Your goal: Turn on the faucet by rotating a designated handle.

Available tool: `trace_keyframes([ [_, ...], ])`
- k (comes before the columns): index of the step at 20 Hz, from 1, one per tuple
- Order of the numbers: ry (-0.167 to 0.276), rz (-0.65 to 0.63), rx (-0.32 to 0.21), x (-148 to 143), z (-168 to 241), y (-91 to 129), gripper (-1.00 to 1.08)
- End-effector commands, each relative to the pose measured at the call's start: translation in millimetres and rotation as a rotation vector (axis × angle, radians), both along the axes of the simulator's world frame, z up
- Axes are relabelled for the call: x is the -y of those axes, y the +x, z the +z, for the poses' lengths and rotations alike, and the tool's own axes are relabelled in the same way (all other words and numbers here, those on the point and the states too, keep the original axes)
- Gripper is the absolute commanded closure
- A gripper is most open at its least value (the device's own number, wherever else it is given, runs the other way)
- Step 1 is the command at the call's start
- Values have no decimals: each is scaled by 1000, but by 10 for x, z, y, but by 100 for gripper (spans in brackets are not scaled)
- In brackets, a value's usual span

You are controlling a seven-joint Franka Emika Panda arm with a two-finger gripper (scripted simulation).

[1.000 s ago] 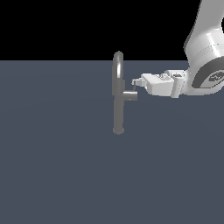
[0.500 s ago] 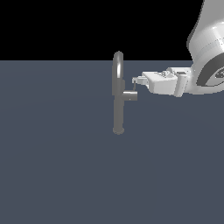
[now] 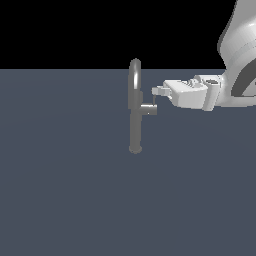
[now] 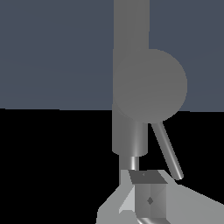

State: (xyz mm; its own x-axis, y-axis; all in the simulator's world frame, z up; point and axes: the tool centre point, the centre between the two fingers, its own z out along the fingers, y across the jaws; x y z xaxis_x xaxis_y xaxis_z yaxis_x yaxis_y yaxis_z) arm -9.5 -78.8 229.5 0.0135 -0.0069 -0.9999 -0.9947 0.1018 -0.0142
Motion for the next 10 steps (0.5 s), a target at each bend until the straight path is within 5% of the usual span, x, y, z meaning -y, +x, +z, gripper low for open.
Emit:
trace_keyframes([
  [1, 0, 0, 0, 0, 0, -2, 108],
  [10, 7, 6, -14, -35, -167, -355, 108],
])
